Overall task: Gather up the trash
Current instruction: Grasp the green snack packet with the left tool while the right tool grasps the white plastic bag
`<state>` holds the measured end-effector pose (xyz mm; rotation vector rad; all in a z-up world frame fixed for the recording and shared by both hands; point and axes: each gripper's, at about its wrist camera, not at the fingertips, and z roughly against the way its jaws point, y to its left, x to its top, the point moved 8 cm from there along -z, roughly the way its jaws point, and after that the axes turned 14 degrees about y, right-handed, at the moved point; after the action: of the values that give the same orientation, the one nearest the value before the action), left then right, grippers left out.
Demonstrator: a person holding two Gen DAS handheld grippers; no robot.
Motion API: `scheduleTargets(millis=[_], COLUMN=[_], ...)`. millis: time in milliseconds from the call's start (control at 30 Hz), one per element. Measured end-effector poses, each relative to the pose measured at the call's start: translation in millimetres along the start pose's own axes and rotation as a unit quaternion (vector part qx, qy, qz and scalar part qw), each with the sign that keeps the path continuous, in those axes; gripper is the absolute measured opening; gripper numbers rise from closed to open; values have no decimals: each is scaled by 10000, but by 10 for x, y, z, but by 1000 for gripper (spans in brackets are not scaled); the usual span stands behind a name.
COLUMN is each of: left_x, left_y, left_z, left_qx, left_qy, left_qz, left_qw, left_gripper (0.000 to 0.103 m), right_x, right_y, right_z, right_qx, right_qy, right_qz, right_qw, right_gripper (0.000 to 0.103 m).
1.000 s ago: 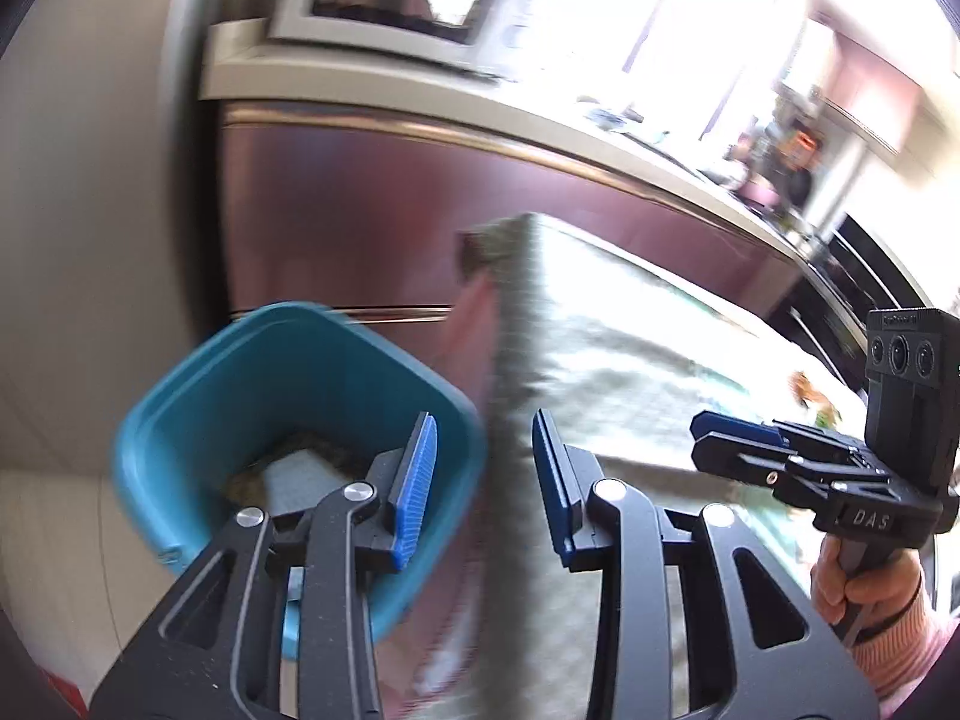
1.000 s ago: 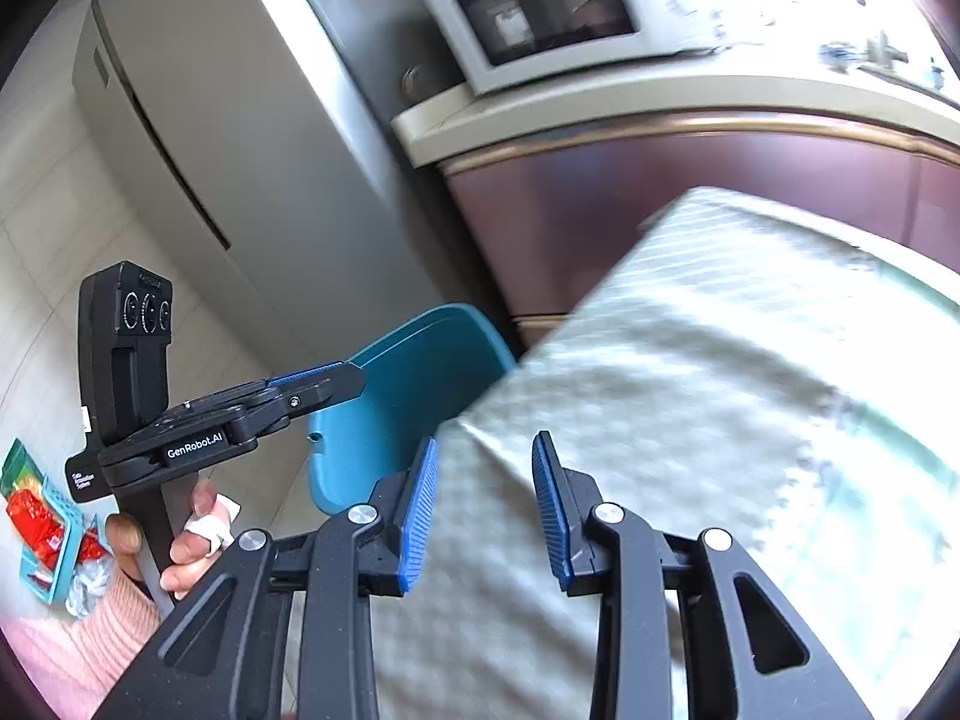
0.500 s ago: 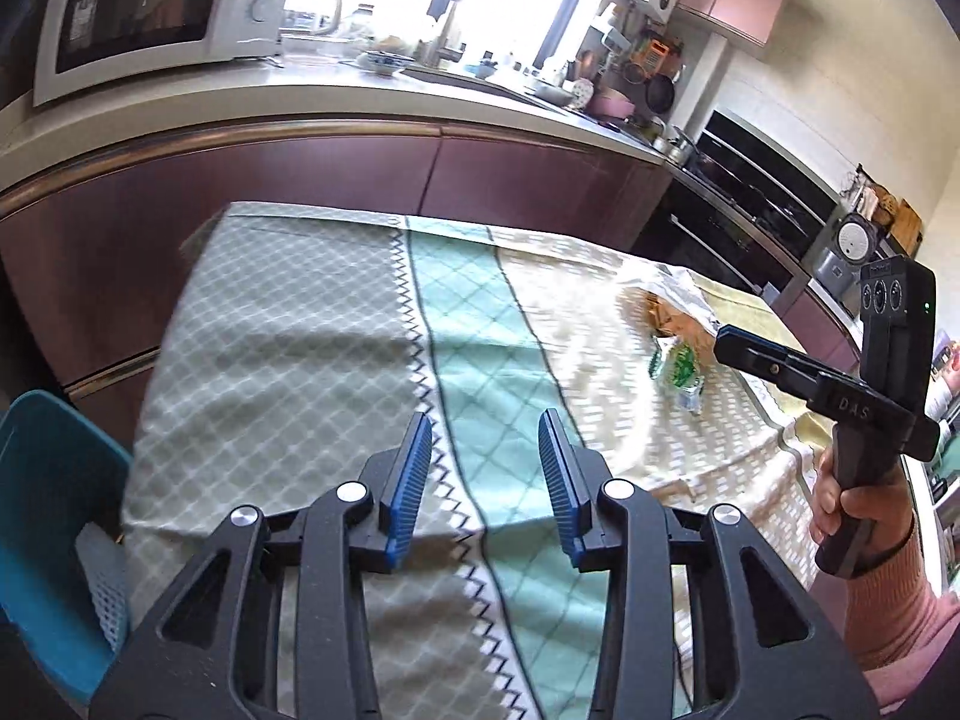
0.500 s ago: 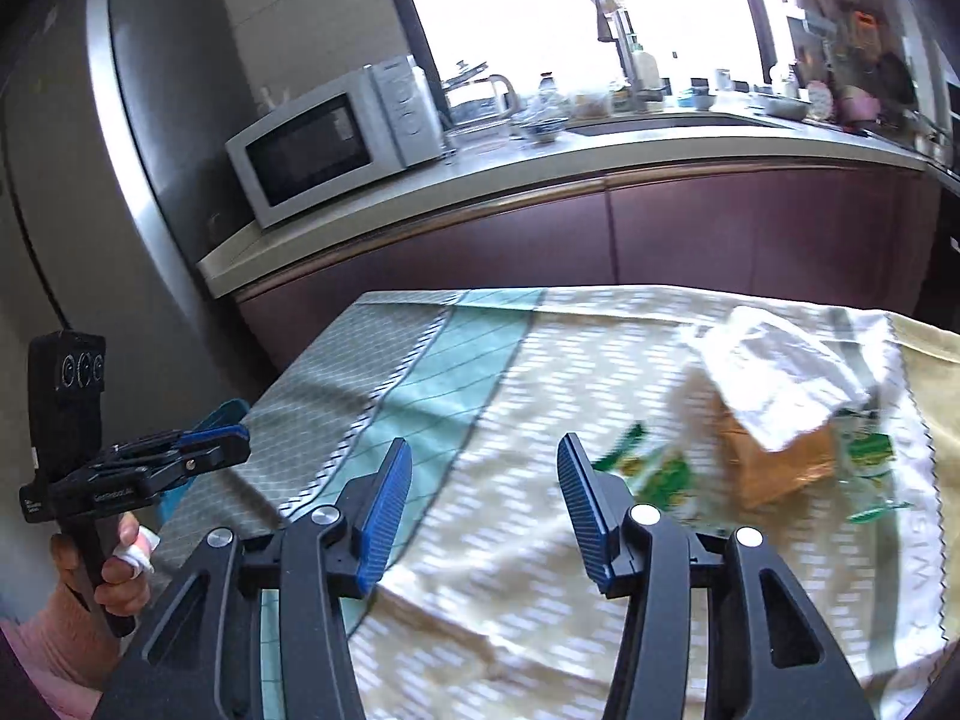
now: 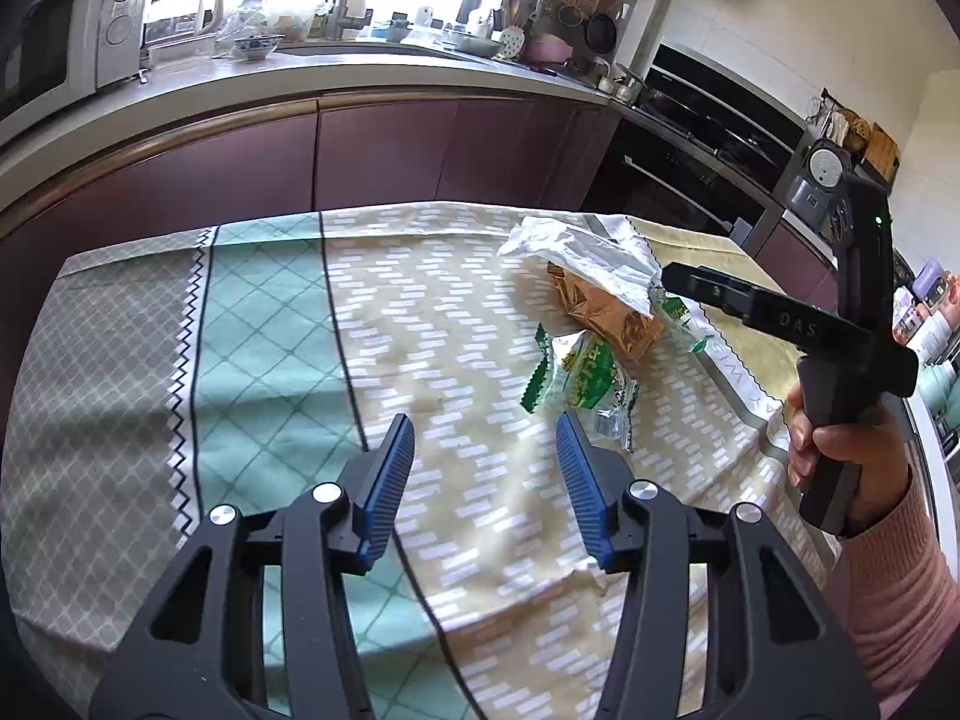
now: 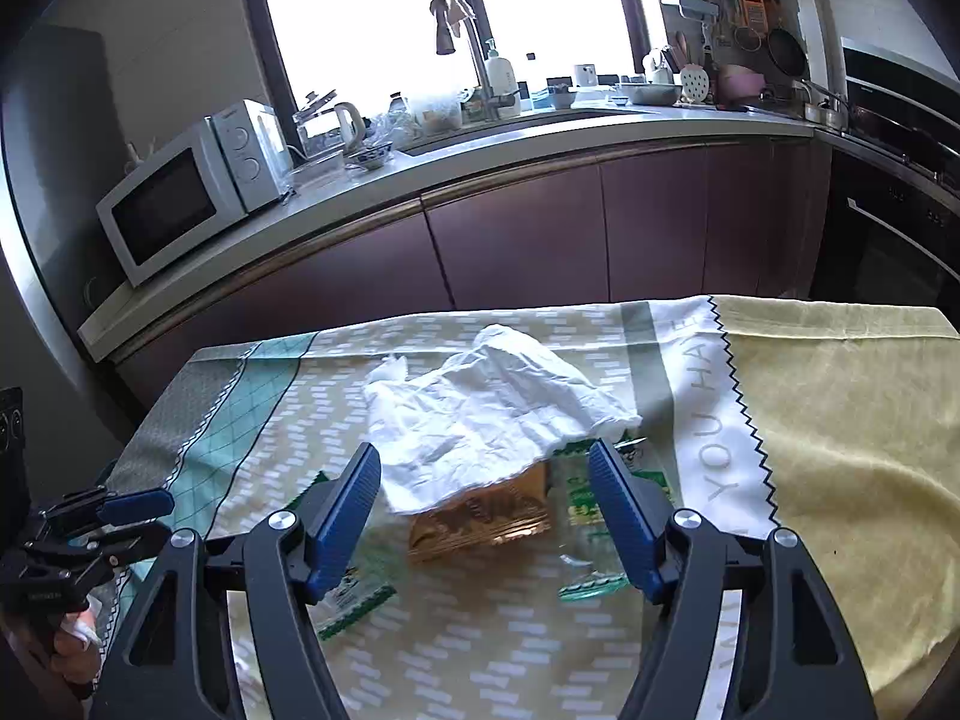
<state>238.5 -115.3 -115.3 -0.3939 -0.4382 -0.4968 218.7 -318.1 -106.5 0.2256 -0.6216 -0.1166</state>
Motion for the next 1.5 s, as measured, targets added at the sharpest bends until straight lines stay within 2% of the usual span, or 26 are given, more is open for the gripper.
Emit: scheduleTargets(millis=[300, 367, 433, 467, 500, 533, 633, 733, 800, 833, 867, 900, 1000, 1267, 1500], left_x=[236, 270, 294, 304, 309, 318, 347, 341, 330, 316, 312, 306, 303, 225, 152], left_y=[-205, -243, -291, -310, -326, -333, -344, -391, -426, -448, -456, -469, -499, -504, -405], left_z=[-417, -497, -574, -613, -648, -675, -728, -760, -770, -769, -763, -757, -723, -521, -223], left_qx=[31, 28, -34, -70, -145, -169, -161, -192, -197, -197, -215, -259, -257, -442, -535], left_qy=[375, 450, 545, 592, 646, 676, 712, 748, 762, 769, 770, 768, 689, 523, 308], left_qz=[-213, -231, -322, -336, -356, -360, -378, -437, -502, -514, -525, -541, -589, -547, -384], left_qw=[9991, 9987, 9980, 9977, 9972, 9969, 9966, 9961, 9956, 9955, 9954, 9952, 9956, 9962, 9974], left_gripper=[54, 54, 57, 58, 59, 59, 55, 45, 31, 28, 17, 14, 10, 8, 8], right_x=[320, 343, 349, 341, 328, 310, 262, 242, 232, 232, 236, 237, 277, 291, 153], right_y=[-284, -283, -275, -270, -264, -254, -222, -189, -162, -146, -126, -110, -49, 83, 142], right_z=[-463, -520, -568, -582, -590, -588, -561, -498, -432, -391, -347, -301, -123, 370, 606], right_qx=[-27, 2, 48, 77, 103, 142, 171, 193, 243, 255, 274, 315, 421, 751, 1042], right_qy=[384, 448, 526, 562, 598, 613, 608, 518, 442, 390, 336, 282, 70, -447, -619], right_qz=[-84, -48, 16, 40, 60, 77, 165, 216, 248, 262, 281, 290, 322, 360, 280], right_qw=[9992, 9990, 9986, 9984, 9981, 9980, 9979, 9982, 9984, 9986, 9987, 9987, 9986, 9955, 9922], right_gripper=[71, 68, 52, 48, 38, 28, 10, 4, 3, 3, 3, 3, 3, 3, 3])
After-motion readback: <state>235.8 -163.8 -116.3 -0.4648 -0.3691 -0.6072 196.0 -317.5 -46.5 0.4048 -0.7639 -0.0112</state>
